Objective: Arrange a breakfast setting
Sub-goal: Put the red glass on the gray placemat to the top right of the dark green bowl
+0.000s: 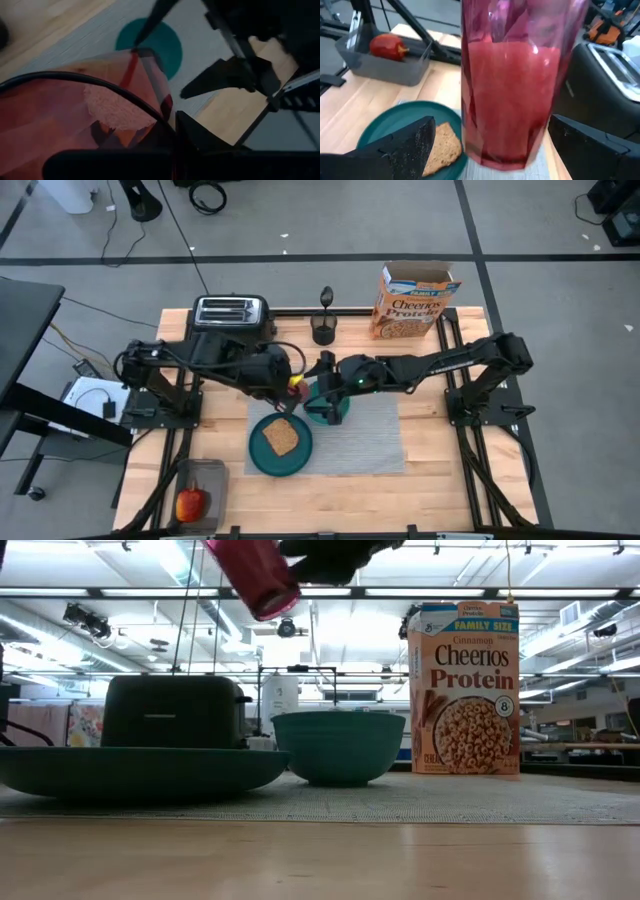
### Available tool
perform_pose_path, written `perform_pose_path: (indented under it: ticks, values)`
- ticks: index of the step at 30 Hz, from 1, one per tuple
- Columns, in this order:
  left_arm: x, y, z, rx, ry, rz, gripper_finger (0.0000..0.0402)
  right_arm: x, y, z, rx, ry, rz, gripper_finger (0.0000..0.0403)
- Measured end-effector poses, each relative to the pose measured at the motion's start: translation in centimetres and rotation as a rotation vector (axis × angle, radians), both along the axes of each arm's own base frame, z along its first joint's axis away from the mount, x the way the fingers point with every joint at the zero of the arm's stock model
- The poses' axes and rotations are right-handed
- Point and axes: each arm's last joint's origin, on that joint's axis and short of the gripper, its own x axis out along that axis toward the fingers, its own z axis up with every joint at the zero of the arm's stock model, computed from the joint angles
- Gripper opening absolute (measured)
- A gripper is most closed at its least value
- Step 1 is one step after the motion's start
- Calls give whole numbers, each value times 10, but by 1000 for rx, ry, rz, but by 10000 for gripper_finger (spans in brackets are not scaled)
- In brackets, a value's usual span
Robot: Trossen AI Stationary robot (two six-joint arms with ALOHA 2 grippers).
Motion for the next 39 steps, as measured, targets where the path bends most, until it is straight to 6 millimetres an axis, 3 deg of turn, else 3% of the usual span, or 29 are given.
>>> perform_pose_path:
  ticks: [10,16,25,39]
  values:
    - [36,-11,-26,81,32,-147,11,2,0,-7,23,30,-10,379]
    - [38,-11,-26,94,21,-167,14,0,-2,-9,60,69,13,363]
    - [43,-14,-25,138,-12,-230,14,0,-4,-14,124,119,38,397]
    - [42,-17,-21,151,-44,-225,14,2,-7,-10,158,69,27,360]
